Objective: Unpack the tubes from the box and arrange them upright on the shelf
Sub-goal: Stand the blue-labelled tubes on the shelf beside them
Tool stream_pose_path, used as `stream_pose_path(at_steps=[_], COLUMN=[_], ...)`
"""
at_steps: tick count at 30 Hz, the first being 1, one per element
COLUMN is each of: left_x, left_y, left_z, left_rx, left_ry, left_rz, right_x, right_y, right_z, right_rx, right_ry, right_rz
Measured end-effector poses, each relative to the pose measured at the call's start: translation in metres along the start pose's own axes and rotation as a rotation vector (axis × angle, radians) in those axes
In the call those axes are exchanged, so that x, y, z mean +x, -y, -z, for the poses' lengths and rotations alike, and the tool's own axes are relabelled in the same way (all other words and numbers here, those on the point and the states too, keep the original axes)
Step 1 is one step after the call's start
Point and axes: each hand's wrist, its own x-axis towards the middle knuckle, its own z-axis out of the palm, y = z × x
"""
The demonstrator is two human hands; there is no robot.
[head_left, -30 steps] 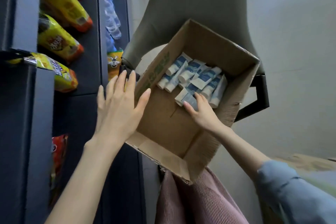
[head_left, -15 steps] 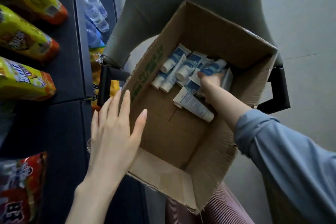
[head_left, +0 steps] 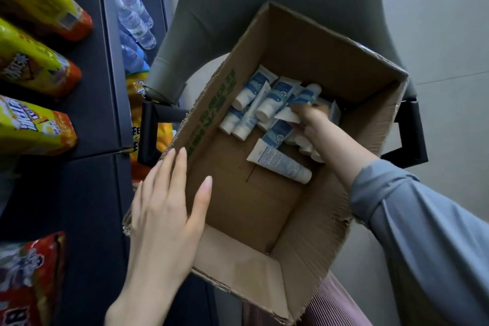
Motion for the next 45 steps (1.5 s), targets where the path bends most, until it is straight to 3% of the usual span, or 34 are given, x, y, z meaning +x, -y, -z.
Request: stream_pose_path(at_steps=[4, 7, 11, 14, 21, 24, 27, 30, 33, 37, 39, 41, 43, 45], left_x=[0.004, 0.007, 0.01, 0.012, 0.013, 0.012, 0.01, 0.007, 0.0, -0.004, -0.005, -0.005, -0.006, -0.007], left_y=[-0.005, -0.009, -0.012, -0.014, -0.022, -0.024, -0.023, -0.026, -0.032, -0.033, -0.032, -0.03, -0.027, -0.023], left_z=[-0.002, -0.004, -0.005, -0.006, -0.008, -0.01, -0.016, -0.024, -0.036, -0.041, -0.04, -0.04, -0.04, -0.038], left_rx=[-0.021, -0.036, -0.074, -0.078, -0.144, -0.174, -0.247, -0.542, -0.789, -1.004, -1.066, -1.091, -1.106, -1.109], left_ry=[-0.016, -0.031, -0.028, -0.012, -0.036, -0.03, 0.063, 0.312, 0.418, 0.355, 0.338, 0.3, 0.26, 0.23], left_rz=[-0.023, -0.052, -0.08, -0.107, -0.15, -0.156, -0.129, -0.03, 0.074, 0.173, 0.214, 0.251, 0.277, 0.298], right_x=[-0.019, -0.039, -0.065, -0.077, -0.105, -0.111, -0.113, -0.114, -0.114, -0.111, -0.105, -0.093, -0.077, -0.063], right_y=[0.004, 0.004, -0.002, -0.005, 0.01, 0.014, 0.011, 0.004, -0.002, -0.009, -0.016, -0.026, -0.039, -0.057], right_z=[0.024, 0.035, 0.046, 0.055, 0.064, 0.059, 0.049, 0.038, 0.03, 0.029, 0.029, 0.031, 0.036, 0.042], right_rx=[0.082, 0.147, -0.173, -0.379, -0.35, -0.357, -0.34, -0.357, -0.298, -0.175, -0.163, -0.37, -0.751, -1.098], right_ry=[0.046, 0.209, 0.436, 0.503, 0.734, 0.864, 0.987, 1.057, 1.04, 0.994, 0.89, 0.703, 0.529, 0.441], right_rz=[0.009, -0.031, 0.177, 0.37, 0.529, 0.517, 0.425, 0.366, 0.324, 0.283, 0.317, 0.469, 0.631, 0.658])
